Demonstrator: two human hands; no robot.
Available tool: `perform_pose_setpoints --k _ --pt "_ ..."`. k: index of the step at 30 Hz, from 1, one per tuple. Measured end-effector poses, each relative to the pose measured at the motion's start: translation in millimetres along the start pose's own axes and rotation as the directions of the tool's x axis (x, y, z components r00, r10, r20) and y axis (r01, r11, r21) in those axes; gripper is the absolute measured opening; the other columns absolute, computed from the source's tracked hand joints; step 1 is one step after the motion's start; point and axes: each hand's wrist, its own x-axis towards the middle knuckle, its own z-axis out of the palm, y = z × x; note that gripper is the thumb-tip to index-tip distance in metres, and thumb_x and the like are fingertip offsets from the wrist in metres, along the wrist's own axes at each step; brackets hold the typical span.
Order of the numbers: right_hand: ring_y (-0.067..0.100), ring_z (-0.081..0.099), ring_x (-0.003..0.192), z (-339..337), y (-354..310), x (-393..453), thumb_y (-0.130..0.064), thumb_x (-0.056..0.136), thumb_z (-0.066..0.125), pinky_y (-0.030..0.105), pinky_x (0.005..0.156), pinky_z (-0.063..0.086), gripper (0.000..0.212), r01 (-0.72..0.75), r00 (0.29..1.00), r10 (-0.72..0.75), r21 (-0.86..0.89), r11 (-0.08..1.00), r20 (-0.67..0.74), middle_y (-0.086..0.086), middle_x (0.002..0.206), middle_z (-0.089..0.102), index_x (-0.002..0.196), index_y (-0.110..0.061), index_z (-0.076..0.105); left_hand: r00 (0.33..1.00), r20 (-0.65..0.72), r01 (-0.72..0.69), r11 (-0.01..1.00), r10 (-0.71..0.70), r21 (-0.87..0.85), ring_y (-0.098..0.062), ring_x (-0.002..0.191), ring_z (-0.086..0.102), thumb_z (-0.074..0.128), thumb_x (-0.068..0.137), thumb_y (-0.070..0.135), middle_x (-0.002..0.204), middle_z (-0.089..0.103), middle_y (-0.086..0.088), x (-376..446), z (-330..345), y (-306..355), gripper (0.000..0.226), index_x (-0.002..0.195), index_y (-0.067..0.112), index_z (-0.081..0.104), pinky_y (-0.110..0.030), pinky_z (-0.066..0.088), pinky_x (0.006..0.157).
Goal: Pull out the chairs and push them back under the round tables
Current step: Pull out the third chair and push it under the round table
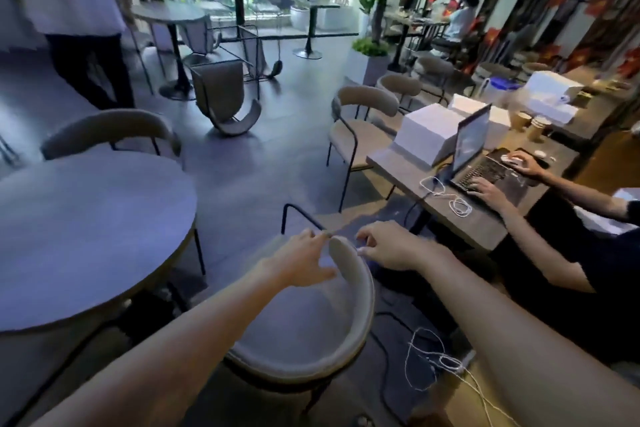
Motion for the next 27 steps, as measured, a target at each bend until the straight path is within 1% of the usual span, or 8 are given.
perform_pose_setpoints --k 3,5,7,10,16,20,23,27 --pt "0.028 0.063 0.109 1.9 10.3 48.4 -0.031 0.097 0.056 0.031 0.081 0.047 0.035 0.123 0.985 -0.113 -0.078 0.989 0.128 0.008 0.126 0.065 0.128 -0.015 0.062 0.982 -0.006 0.190 0.980 -0.190 -0.060 -0.036 0.125 0.045 0.066 0.083 0.048 0.137 0.043 -0.019 13.5 17.5 -7.3 0.077 0.143 0.011 0.034 -0.043 0.040 0.101" --pt "0.029 0.063 0.112 4.4 14.0 69.9 -0.031 0.096 0.058 0.036 0.090 0.053 0.038 0.186 0.967 -0.161 -0.113 0.976 0.198 0.008 0.131 0.063 0.131 -0.016 0.061 0.951 -0.007 0.306 0.947 -0.308 -0.099 -0.036 0.128 0.043 0.066 0.083 0.049 0.139 0.043 -0.020 16.8 27.0 -10.8 0.080 0.144 0.011 0.032 -0.041 0.038 0.103" --pt "0.028 0.058 0.122 8.3 19.1 86.5 -0.034 0.096 0.059 0.038 0.100 0.050 0.040 0.250 0.942 -0.205 -0.146 0.957 0.265 0.008 0.137 0.060 0.133 -0.018 0.059 0.912 -0.010 0.406 0.907 -0.410 -0.111 -0.036 0.127 0.042 0.065 0.084 0.051 0.138 0.043 -0.020 15.1 35.0 -10.7 0.083 0.147 0.011 0.029 -0.040 0.037 0.104" --pt "0.028 0.056 0.124 15.0 22.9 102.2 -0.036 0.097 0.059 0.038 0.103 0.048 0.041 0.297 0.913 -0.231 -0.161 0.941 0.337 0.008 0.138 0.060 0.134 -0.019 0.057 0.847 -0.009 0.525 0.840 -0.531 -0.137 -0.040 0.122 0.045 0.063 0.084 0.053 0.135 0.044 -0.021 6.6 49.5 -4.7 0.081 0.145 0.012 0.030 -0.043 0.039 0.102" --pt "0.027 0.056 0.124 45.3 25.7 97.6 -0.038 0.097 0.058 0.036 0.105 0.041 0.040 0.364 0.867 -0.269 -0.164 0.917 0.420 0.007 0.134 0.062 0.133 -0.020 0.059 0.795 0.041 0.605 0.785 -0.606 -0.132 -0.042 0.122 0.044 0.062 0.085 0.053 0.135 0.043 -0.023 -7.7 86.3 15.0 0.082 0.146 0.010 0.027 -0.044 0.036 0.101" --pt "0.026 0.056 0.122 66.5 38.1 87.1 -0.032 0.094 0.066 0.031 0.096 0.044 0.046 0.371 0.858 -0.288 -0.125 0.920 0.425 0.010 0.135 0.060 0.137 -0.017 0.056 0.790 0.061 0.613 0.782 -0.610 -0.114 -0.041 0.122 0.045 0.062 0.082 0.059 0.136 0.043 -0.021 -16.0 109.6 19.0 0.086 0.146 0.014 0.026 -0.047 0.041 0.101" --pt "0.028 0.051 0.128 84.3 61.2 85.5 -0.026 0.088 0.074 0.035 0.101 0.044 0.060 0.365 0.864 -0.276 -0.148 0.919 0.421 0.009 0.141 0.053 0.142 -0.019 0.050 0.762 0.147 0.643 0.764 -0.631 -0.053 -0.040 0.121 0.045 0.064 0.076 0.067 0.136 0.044 -0.016 -20.2 130.2 22.3 0.092 0.145 0.019 0.028 -0.051 0.043 0.098" --pt "0.030 0.047 0.132 118.9 97.4 88.2 -0.025 0.078 0.083 0.037 0.103 0.044 0.081 0.358 0.848 -0.228 -0.199 0.912 0.479 0.009 0.146 0.045 0.148 -0.021 0.042 0.671 0.183 0.730 0.683 -0.719 0.006 -0.040 0.121 0.048 0.071 0.057 0.077 0.132 0.048 -0.013 -21.5 161.6 25.4 0.110 0.142 0.019 0.032 -0.065 0.040 0.095"
